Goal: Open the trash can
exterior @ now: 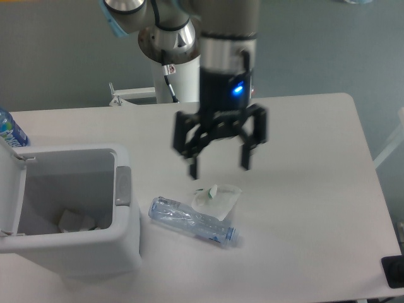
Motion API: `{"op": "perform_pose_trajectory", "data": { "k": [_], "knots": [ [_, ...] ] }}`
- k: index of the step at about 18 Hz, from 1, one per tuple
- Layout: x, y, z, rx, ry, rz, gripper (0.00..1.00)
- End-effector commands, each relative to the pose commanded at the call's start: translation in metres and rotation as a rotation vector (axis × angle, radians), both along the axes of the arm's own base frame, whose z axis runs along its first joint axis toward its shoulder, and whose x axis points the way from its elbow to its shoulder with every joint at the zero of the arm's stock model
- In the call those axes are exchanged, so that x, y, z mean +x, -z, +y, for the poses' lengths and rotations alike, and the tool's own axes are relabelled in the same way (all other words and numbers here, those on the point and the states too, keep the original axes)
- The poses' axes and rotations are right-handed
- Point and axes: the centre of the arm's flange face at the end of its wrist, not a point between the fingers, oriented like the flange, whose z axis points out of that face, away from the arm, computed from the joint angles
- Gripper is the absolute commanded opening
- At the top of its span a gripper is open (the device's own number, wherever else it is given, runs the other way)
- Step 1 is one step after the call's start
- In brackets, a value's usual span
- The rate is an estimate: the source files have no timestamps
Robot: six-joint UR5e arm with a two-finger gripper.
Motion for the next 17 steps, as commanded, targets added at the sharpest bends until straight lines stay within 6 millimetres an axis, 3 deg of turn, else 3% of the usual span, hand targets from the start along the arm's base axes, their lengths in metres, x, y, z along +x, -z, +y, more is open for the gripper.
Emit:
{"op": "perform_pose_trajectory", "data": {
  "k": [4,8,14,17],
  "knots": [
    [-0.023,-0.010,-0.037,-0.030,0.002,0.079,1.00],
    [-0.029,0.001,-0.064,-0.137,0.097,0.168,1.00],
    [-0.026,0.025,-0.081,-0.350,0.264,0.280,1.00],
    [-0.027,0.027,-0.085,-0.404,0.296,0.308,1.00]
  ]
}}
